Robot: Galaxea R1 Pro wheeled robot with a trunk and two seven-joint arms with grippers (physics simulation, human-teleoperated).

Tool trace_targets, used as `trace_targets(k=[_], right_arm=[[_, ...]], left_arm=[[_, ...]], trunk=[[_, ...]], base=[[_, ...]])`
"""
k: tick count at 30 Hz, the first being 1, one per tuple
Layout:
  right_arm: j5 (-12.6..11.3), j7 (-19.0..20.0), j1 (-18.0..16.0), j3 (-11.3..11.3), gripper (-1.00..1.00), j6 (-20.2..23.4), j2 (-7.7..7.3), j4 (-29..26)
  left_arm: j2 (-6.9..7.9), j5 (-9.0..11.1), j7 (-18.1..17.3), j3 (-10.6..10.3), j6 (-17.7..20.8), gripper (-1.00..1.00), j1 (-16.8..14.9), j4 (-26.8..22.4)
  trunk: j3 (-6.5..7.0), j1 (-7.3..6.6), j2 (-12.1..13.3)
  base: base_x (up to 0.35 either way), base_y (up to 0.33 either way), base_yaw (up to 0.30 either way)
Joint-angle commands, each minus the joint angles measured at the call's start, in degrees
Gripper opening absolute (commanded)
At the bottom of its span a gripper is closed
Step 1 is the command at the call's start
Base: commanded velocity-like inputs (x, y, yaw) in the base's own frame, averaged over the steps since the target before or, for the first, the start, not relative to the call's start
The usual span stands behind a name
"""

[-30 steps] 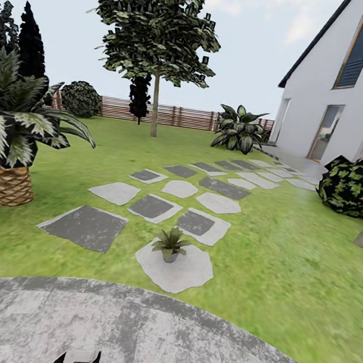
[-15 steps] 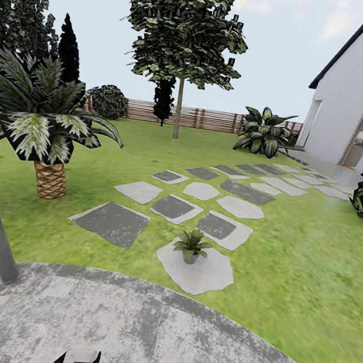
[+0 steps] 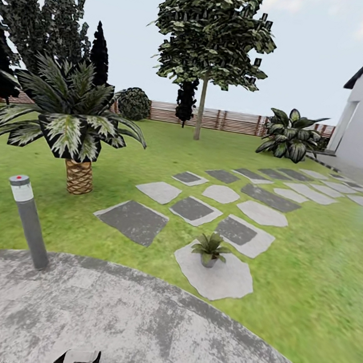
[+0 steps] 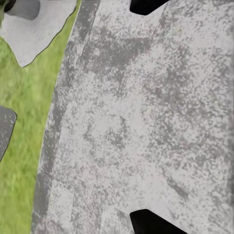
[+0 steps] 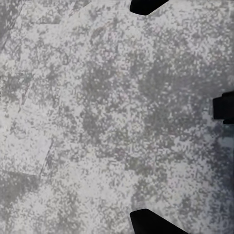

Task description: Pick up the pesticide atomizer in the garden and spray insectifuge to fully cover both potted plants in the garden.

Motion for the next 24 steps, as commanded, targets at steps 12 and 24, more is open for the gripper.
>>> trace_targets(k=[12,24], right_arm=[[-0.05,-0.04,-0.01,-0.04,1.0,-0.02,0.03,-0.03],[-0.1,-0.03,-0.01,-0.02,1.0,-0.02,0.04,-0.03]], left_arm=[[-0.02,0.33,-0.06,0.03,-0.18,1.0,-0.05,0.06],[-0.02,0.33,-0.05,0.03,-0.18,1.0,-0.05,0.06]], trunk=[[-0.41,0.0,-0.03],[-0.75,0.0,-0.03]], base=[[0.0,0.0,0.255],[0.0,0.0,0.255]])
